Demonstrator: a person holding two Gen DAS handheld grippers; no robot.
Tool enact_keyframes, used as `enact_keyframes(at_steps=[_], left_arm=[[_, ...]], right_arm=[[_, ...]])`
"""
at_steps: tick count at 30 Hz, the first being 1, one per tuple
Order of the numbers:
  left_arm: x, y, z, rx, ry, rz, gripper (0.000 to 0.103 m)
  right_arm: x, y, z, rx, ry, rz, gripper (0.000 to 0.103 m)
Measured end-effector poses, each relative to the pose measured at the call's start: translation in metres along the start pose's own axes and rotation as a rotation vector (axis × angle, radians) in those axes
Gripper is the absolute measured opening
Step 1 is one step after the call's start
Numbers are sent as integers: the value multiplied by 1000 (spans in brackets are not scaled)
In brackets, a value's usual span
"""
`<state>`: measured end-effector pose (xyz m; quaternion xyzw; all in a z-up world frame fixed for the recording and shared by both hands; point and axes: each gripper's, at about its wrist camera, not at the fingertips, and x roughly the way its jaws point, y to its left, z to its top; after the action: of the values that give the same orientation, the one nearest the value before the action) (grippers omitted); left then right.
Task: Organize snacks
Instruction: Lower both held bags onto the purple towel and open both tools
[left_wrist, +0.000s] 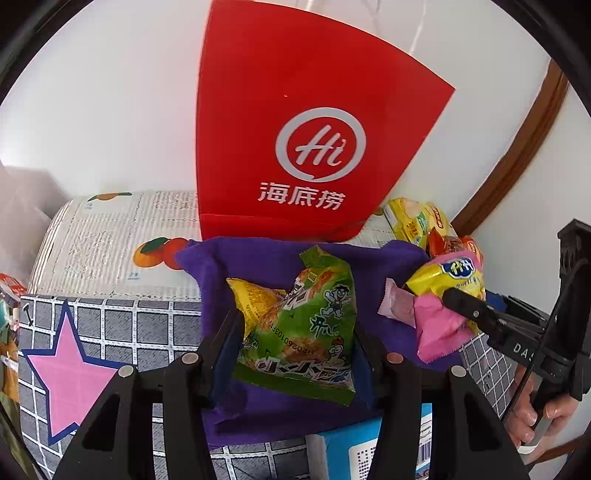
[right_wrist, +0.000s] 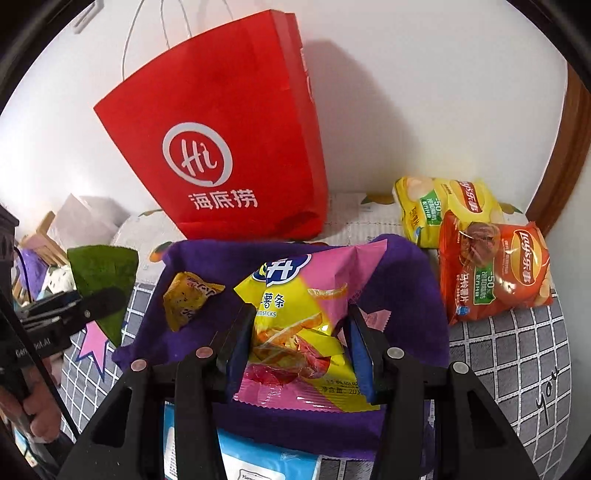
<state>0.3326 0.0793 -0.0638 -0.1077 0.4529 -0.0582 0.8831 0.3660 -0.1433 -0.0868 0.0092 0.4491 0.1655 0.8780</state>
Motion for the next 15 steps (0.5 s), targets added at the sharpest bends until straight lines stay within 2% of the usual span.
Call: enact_keyframes(at_steps=[7,12,15], left_arm=[[2,-2,-1,3,10,0,51],[1,-5,-1,9,11,-4,51],[3,-5,-1,10,18,-4,52]], right_arm=[[3,-2,0,0,8,-38,49],[13,-1,-2,14,52,-1,49],[18,4,-4,-7,65,-9,49]])
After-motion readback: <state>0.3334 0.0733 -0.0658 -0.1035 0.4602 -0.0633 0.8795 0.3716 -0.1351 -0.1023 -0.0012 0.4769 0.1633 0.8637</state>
